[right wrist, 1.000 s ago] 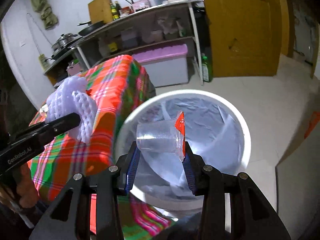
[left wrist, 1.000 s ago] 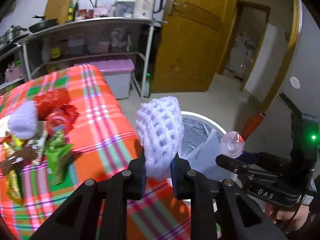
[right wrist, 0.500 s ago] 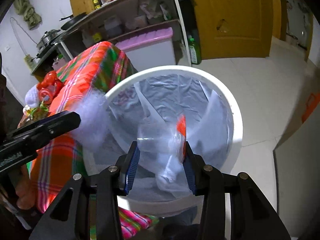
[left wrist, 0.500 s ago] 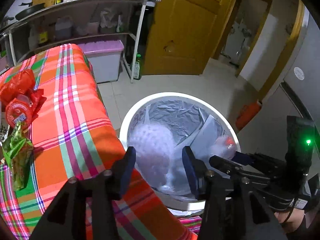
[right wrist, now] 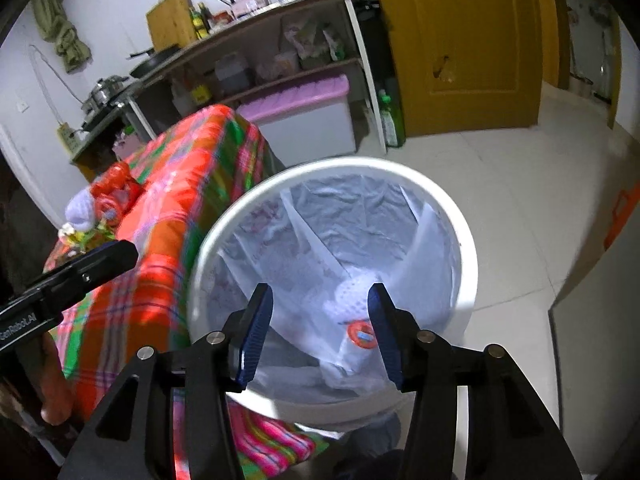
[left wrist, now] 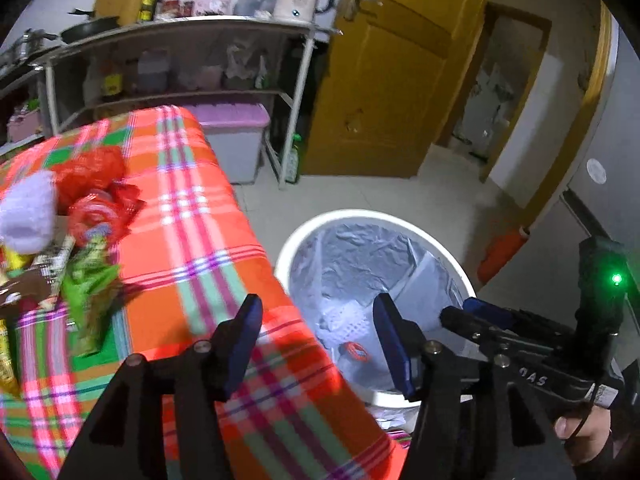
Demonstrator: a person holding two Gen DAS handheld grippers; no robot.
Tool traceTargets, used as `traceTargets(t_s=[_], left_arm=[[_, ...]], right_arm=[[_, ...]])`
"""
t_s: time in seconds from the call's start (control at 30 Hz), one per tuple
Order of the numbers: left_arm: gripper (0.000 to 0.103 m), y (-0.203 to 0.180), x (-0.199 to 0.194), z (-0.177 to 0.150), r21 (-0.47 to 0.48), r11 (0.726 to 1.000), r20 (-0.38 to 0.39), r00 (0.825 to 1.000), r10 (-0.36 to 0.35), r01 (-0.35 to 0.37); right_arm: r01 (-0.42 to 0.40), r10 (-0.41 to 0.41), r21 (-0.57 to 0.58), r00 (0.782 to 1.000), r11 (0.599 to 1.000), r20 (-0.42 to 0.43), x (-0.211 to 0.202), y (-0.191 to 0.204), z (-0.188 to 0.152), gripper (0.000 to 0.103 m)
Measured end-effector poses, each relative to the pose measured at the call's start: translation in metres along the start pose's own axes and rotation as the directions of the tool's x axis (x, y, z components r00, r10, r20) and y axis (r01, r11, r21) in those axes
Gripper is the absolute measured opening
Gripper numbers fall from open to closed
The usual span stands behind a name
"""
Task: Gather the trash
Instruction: 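Carry the clear cup over the bin and open the right tool, then move the right tool back to the table toward the green wrapper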
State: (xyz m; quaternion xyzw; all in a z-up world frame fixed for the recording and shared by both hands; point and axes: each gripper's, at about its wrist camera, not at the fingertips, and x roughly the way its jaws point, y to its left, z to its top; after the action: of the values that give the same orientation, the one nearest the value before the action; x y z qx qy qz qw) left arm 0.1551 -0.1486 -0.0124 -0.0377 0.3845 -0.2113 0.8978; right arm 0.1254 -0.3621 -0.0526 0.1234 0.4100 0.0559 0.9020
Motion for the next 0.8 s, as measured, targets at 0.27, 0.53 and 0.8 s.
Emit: traceTargets(t_s=[0.27, 0.53, 0.8], left_arm=[[0.060, 0.023, -0.044, -0.008, -0.049, 0.996, 0.100, 0.992, 0.074, -0.069], [0.064, 0.050, -0.075, -0.023, -0.090, 0.989, 0.130, 0.983, 0.131, -0.120], [0.064, 0.084, -0.095, -0.038, -0.131, 0.975, 0.136, 0.971, 0.198, -0.180]], right_arm=[[-0.059, 0.063, -0.060, 0.996, 0.996, 0.059, -0.024, 0.034, 0.002, 0.055], [-0.115, 0.121, -0.117, 0.991, 0.986, 0.052, -0.031, 0.075, 0.001, 0.055], [-0.169, 0.175, -0.174, 0.984, 0.970, 0.023, -0.027, 0.117, -0.003, 0.055]])
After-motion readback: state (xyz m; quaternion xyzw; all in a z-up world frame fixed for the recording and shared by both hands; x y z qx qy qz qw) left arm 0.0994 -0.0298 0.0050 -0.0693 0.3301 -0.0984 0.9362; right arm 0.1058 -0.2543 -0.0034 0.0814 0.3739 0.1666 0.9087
